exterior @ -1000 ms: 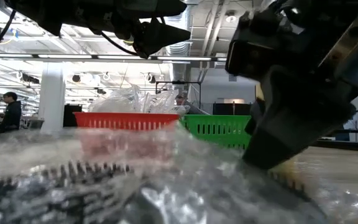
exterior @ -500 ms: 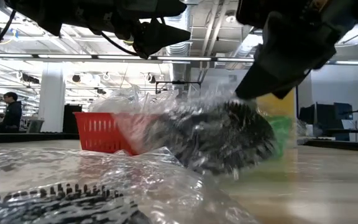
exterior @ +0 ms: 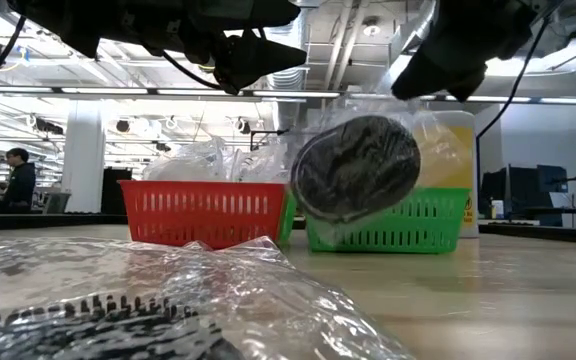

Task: Pick & Place Travel size toiletries
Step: Put the black hairbrush into the right red basket

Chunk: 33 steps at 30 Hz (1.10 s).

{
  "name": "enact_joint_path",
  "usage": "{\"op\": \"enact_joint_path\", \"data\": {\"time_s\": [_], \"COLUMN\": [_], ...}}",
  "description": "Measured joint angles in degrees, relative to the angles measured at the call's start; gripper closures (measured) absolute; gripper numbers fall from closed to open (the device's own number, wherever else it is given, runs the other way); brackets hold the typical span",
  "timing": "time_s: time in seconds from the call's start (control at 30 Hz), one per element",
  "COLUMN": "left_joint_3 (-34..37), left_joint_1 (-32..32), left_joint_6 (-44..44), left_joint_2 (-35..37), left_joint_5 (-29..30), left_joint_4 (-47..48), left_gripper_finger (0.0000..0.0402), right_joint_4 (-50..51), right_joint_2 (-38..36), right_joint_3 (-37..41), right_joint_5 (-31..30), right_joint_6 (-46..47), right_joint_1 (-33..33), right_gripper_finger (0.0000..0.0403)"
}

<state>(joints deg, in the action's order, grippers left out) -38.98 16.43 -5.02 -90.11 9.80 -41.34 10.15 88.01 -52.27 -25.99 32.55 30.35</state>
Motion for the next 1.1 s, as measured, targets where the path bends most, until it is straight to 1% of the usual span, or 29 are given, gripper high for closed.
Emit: {"op": "enact_joint_path", "data": {"time_s": [0.17,0.33,0.53,0.73,1.1], "left_joint_3": [0.0,0.0,0.0,0.0,0.0], "left_joint_1": [0.0,0.0,0.0,0.0,0.0], "left_joint_6": [0.0,0.0,0.0,0.0,0.0], "left_joint_2": [0.0,0.0,0.0,0.0,0.0], "left_joint_5": [0.0,-0.1,-0.1,-0.1,0.1], "left_joint_4": [0.0,0.0,0.0,0.0,0.0], "left_gripper_finger": [0.0124,0.0124,0.0124,0.0124,0.0124], "right_joint_4": [3.8,8.9,14.7,17.9,19.8], "right_joint_2": [-3.1,-7.6,-12.2,-13.9,-14.3], "right_joint_3": [0.0,0.0,0.0,0.0,0.0], "right_joint_5": [-1.9,-5.3,-7.3,-7.5,-6.9], "right_joint_6": [-1.0,-1.3,-1.6,-3.7,-10.1], "right_joint_1": [-0.1,-0.3,-2.2,-5.8,-14.0], "right_gripper_finger": [0.0403,0.0403,0.0403,0.0403,0.0403]}}
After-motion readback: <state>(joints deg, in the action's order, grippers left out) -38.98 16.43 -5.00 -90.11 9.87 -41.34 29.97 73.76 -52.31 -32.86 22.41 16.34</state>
